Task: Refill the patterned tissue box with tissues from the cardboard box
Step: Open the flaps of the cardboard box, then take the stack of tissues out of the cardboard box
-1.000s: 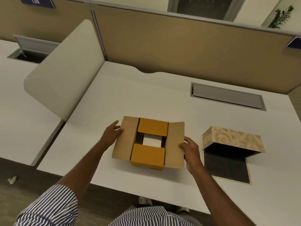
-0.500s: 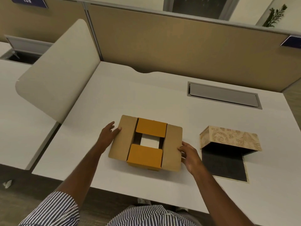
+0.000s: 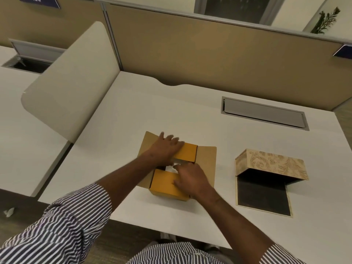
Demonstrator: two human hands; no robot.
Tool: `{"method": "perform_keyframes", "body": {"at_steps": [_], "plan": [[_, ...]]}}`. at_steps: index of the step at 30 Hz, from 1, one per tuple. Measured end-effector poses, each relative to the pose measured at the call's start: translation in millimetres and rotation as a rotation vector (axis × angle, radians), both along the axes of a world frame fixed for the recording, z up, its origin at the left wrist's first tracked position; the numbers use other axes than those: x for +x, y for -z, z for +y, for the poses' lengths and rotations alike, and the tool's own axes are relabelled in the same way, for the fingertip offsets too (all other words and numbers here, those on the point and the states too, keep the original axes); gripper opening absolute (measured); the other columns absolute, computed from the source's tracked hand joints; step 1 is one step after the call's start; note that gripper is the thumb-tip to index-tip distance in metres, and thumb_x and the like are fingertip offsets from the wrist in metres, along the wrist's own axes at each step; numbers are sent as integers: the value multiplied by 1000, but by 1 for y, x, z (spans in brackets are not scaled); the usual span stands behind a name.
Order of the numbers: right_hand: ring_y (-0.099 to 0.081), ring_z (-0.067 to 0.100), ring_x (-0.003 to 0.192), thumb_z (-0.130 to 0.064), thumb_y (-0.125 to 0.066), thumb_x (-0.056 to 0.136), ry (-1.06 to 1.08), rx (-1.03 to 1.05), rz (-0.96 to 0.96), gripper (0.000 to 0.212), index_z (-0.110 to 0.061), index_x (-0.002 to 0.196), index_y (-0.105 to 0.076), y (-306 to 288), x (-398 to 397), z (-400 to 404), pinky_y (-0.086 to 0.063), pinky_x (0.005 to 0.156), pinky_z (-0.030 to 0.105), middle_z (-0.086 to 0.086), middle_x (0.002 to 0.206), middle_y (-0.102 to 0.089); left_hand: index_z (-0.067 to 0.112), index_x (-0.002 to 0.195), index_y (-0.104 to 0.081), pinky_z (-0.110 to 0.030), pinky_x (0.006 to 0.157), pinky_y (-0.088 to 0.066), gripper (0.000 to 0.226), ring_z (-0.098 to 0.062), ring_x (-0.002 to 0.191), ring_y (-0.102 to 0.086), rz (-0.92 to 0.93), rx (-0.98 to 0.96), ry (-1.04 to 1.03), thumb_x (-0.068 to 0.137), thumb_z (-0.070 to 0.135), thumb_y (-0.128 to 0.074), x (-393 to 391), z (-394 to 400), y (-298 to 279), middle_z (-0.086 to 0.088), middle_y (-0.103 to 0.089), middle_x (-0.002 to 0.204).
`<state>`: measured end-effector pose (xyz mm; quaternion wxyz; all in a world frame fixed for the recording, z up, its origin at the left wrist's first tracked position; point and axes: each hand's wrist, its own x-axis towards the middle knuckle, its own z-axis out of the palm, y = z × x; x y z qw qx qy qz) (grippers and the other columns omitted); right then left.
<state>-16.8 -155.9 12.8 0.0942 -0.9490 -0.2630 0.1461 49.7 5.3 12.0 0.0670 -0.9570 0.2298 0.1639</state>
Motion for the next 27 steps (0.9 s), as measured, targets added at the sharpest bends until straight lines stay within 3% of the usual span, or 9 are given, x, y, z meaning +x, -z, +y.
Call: {"method": "perform_keyframes", "body": {"at_steps": [4,7,12,14,19,24,27], "plan": [[-60,26,115,-46,-66,88,56,43,40,50,-24,133,-62,10,-3,0,-46,99,38,6,128,-67,21,156,-20,-58,120,-21,78,-34,142,-37,9,-95,14,92,39,-61,7,4,7,-12,-34,159],[-60,25,112,-43,-69,88,79,112,52,45,-25,128,-65,6,-5,-1,-46,96,37,4,124,-67,23,154,-28,-56,122,-16,71,-29,140,-43,65,-207,31,91,34,-59,15,11,4,-8,-43,155],[-60,19,100,-34,-64,92,24,216,-24,24,-25,114,-67,-10,-30,-6,-49,82,31,-1,109,-68,32,145,-47,-52,126,-3,57,-16,128,-57,99,-638,-247,91,31,-64,34,26,-10,4,-53,149],[-59,16,99,-39,-59,94,-45,231,-20,26,-26,115,-66,-13,-45,-10,-50,78,30,-4,110,-67,30,145,-48,-51,125,-2,58,-17,133,-53,53,-718,-374,91,34,-67,43,30,-13,4,-54,148],[-54,20,102,-67,-33,96,-292,106,131,57,-23,119,-61,-10,-77,-17,-51,75,40,1,116,-60,25,153,-35,-60,122,3,80,-24,140,-46,-33,-539,-620,87,53,-68,69,19,-16,-3,-55,147],[-47,22,112,-53,-41,100,-282,89,179,45,-19,122,-62,7,-84,-18,-49,77,40,2,122,-54,20,159,-11,-69,118,5,102,-36,155,-2,44,-201,-699,84,67,-61,82,7,-7,-11,-22,166],[-47,21,111,-43,-44,101,-230,123,203,38,-18,121,-65,14,-79,-14,-50,76,40,2,117,-55,16,160,-1,-72,116,5,108,-40,154,6,132,-73,-719,85,71,-55,86,0,-1,-14,-12,168]]}}
